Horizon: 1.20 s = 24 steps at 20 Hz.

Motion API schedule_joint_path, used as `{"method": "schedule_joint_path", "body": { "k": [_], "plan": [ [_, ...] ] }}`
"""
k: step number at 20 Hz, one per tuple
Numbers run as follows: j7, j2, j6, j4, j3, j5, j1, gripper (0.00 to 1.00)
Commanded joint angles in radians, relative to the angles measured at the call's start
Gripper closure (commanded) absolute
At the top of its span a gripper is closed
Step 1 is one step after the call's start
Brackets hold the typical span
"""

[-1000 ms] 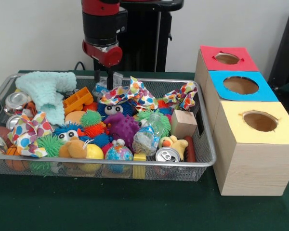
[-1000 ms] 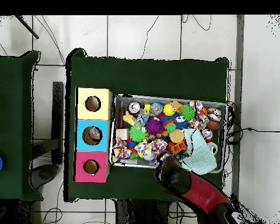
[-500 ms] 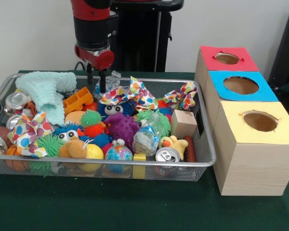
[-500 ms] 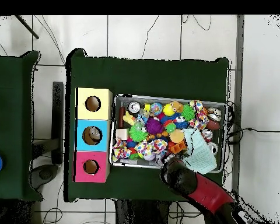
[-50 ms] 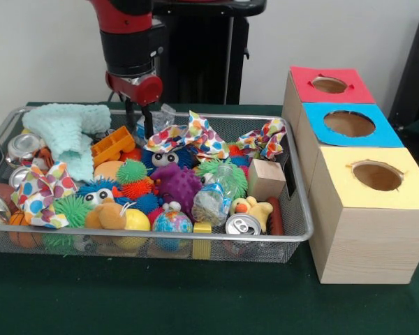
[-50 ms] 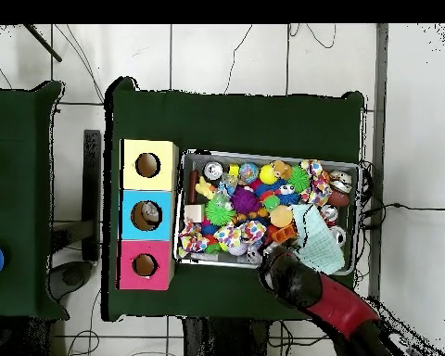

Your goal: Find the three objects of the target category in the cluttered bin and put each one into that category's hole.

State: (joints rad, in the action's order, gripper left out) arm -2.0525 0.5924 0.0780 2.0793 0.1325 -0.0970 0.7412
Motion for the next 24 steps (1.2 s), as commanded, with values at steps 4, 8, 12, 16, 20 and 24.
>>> {"method": "schedule_joint_path", "body": {
  "k": [4, 8, 12, 16, 20, 24],
  "plan": [
    [-0.067, 0.037, 0.174, 0.122, 0.349, 0.053, 0.165, 0.00],
    [-0.106, 0.093, 0.204, 0.187, 0.423, 0.099, 0.204, 0.00],
    [-0.117, 0.127, 0.216, 0.218, 0.442, 0.117, 0.207, 0.00],
    [-0.088, 0.149, 0.136, 0.202, 0.410, 0.057, 0.182, 0.00],
    [-0.118, 0.146, 0.053, 0.208, 0.382, 0.040, 0.149, 0.00],
    [-0.116, 0.165, 0.032, 0.171, 0.294, 0.018, 0.080, 0.00]
  ]
}}
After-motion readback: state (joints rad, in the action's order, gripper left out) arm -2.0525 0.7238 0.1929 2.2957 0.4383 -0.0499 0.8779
